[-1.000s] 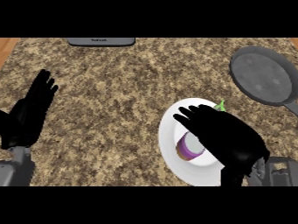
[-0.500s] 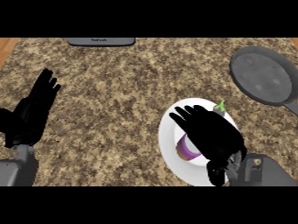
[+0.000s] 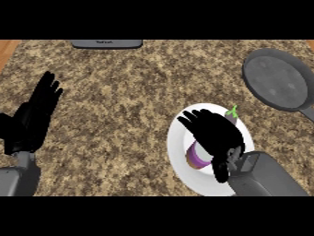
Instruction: Pick the can from the plate and place it in the pan
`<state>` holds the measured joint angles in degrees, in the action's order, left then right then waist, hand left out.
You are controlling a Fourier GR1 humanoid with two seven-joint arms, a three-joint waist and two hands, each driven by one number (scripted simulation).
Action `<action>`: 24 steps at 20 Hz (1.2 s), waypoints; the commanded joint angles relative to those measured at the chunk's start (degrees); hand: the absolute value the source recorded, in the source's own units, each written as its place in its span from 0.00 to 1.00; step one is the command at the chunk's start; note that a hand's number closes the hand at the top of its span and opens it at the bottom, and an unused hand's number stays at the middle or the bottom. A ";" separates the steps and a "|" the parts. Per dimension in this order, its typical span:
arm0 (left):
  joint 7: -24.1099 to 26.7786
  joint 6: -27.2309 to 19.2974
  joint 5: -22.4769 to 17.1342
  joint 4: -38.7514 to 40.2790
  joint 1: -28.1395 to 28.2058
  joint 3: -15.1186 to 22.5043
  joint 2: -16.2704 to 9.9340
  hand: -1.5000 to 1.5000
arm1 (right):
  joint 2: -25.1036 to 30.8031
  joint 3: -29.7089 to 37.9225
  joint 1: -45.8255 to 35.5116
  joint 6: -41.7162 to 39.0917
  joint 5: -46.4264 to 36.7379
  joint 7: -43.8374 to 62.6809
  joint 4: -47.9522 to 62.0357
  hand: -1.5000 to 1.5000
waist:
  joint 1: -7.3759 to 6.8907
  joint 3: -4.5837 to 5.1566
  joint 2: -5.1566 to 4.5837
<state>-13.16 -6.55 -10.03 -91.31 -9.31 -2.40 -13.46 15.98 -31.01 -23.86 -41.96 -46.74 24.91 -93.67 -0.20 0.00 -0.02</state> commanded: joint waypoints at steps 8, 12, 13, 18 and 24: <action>0.99 0.78 2.41 -1.29 2.43 0.42 3.00 0.50 | -7.74 2.01 -0.41 5.37 -7.11 -5.78 9.70 0.00 | -0.12 0.00 0.02; 0.15 1.19 3.14 1.42 -1.03 -1.39 2.35 0.50 | -7.82 2.76 1.26 5.08 -9.16 -9.30 11.47 0.00 | 0.10 0.00 0.02; -0.49 0.04 4.37 -4.03 3.37 0.28 3.09 0.50 | -6.84 3.05 0.93 5.96 -9.20 -10.87 13.60 0.00 | -0.09 0.00 0.05; -1.26 3.51 0.64 1.06 -1.11 -3.93 1.02 0.50 | -6.45 2.65 -0.43 8.77 -10.76 -18.38 15.64 1.00 | -0.02 0.00 -0.02; 0.00 1.90 3.65 1.92 -2.04 -1.85 3.50 0.50 | -8.62 0.48 5.41 16.47 -14.81 -20.66 17.08 1.00 | 0.21 0.00 -0.01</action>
<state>-15.23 -5.01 -6.99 -91.39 -10.81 -4.38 -10.84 7.85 -28.61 -22.86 -31.20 -58.86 6.64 -78.74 -0.11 0.22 0.40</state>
